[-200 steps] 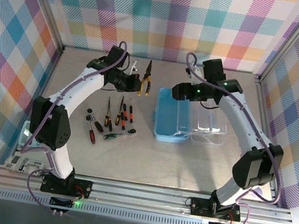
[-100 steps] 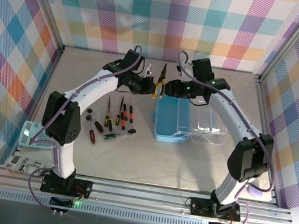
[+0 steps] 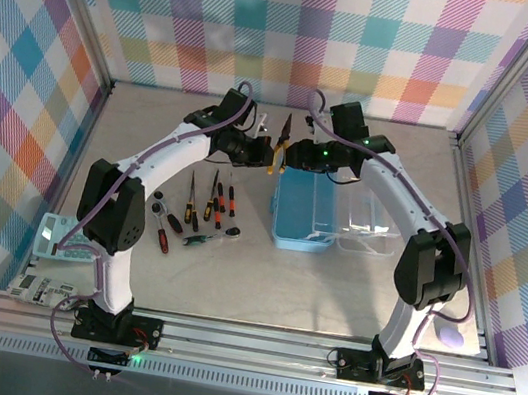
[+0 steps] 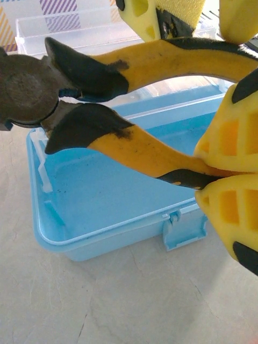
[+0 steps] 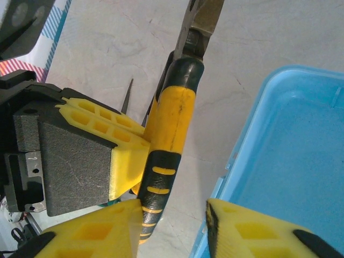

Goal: Pack the tool kit

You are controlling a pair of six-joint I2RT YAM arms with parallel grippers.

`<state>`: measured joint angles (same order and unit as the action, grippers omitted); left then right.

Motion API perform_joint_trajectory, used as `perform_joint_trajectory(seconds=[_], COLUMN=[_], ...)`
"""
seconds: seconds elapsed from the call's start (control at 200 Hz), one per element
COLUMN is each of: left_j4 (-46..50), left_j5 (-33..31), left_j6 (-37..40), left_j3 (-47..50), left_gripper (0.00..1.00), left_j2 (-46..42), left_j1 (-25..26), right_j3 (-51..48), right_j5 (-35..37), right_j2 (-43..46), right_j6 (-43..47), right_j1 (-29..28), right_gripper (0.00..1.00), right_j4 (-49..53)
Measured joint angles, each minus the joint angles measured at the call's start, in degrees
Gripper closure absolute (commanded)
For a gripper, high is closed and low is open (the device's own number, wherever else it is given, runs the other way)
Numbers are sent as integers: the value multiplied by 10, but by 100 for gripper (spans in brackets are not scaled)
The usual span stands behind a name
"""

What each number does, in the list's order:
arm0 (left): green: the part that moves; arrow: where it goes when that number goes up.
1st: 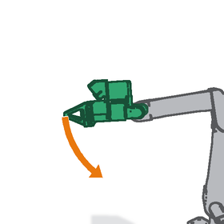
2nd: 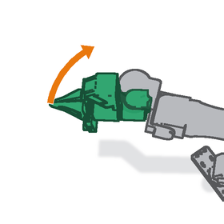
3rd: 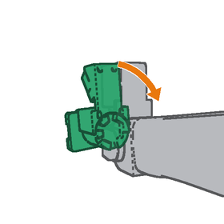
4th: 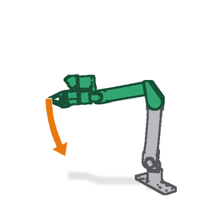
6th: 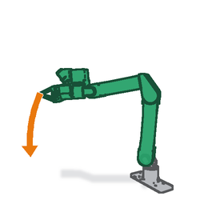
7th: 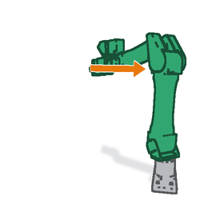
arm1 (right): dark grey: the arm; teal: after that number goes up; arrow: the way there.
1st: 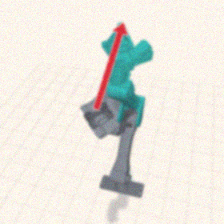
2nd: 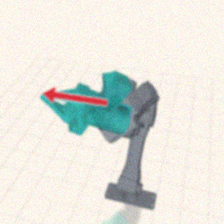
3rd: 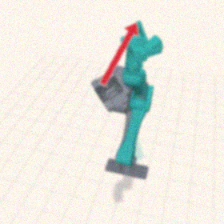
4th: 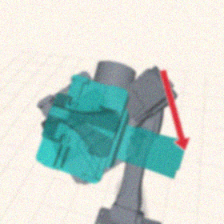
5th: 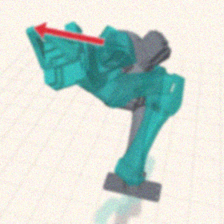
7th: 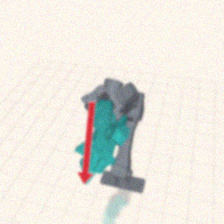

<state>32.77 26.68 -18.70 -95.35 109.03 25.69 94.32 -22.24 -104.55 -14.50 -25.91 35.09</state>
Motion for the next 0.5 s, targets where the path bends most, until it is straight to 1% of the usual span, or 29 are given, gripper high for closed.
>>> perform_joint_trajectory(seconds=[0.105,0.2,0.245,0.285,0.32,0.415,0.46,0.5], left_j4=[-4,-6,-7,-7,-7,-6,-6,-6], left_j5=[11,16,18,18,18,17,14,12], left_j6=[-2,-2,-2,-2,-2,-2,-2,-2], left_j3=[0,0,0,0,0,0,0,0], left_gripper=[100,100,100,100,100,100,100,100], left_j2=[0,0,0,0,0,0,0,0], left_j1=[2,5,5,5,5,5,5,5], right_j3=[3,3,3,3,3,3,3,3], right_j5=[-7,-14,-15,-15,-14,-6,-2,4], right_j2=[-3,-7,-9,-9,-10,-13,-13,-13], right_j6=[-1,-1,-1,-1,-2,-12,-12,-13], right_j1=[-4,-11,-12,-12,-13,-11,-10,-10], right_gripper=[55,54,56,60,66,91,100,100], right_j4=[-11,-20,-21,-21,-21,-19,-20,-19])
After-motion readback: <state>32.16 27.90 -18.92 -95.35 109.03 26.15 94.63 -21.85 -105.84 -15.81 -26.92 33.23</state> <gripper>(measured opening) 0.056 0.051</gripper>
